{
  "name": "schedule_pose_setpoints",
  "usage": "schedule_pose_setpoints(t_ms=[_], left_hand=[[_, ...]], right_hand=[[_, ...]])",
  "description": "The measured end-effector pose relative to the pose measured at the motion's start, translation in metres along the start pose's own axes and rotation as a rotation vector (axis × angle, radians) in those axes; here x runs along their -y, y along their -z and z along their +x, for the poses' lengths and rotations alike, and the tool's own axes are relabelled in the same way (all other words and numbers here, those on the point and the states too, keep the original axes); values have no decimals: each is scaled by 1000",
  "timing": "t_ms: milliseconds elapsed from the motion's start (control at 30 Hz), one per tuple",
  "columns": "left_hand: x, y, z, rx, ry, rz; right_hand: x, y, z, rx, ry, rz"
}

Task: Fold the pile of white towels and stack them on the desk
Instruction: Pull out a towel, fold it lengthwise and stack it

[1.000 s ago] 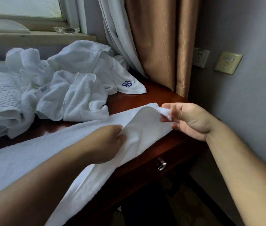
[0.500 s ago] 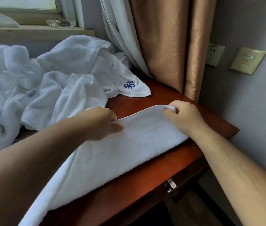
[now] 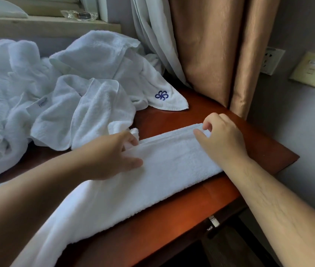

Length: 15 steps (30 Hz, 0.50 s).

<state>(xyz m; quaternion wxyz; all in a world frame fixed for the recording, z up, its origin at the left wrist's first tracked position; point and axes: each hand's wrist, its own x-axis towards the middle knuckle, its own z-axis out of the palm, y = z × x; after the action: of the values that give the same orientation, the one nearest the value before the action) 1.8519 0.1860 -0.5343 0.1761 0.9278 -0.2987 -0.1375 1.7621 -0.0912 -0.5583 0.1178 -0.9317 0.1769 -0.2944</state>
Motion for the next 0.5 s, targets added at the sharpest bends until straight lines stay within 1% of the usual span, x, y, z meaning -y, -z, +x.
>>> schedule_pose_setpoints(t_ms=[133, 233, 333, 500], left_hand=[[30, 17, -42, 64, 90, -188], [45, 30, -72, 27, 94, -358], [65, 42, -108, -121, 123, -342], [101, 43, -194, -429, 147, -330]], right_hand=[[70, -1, -33, 77, 216, 353], [127, 0, -68, 213, 414, 535], [172, 5, -99, 359, 644, 638], [218, 15, -143, 538, 1044, 684]])
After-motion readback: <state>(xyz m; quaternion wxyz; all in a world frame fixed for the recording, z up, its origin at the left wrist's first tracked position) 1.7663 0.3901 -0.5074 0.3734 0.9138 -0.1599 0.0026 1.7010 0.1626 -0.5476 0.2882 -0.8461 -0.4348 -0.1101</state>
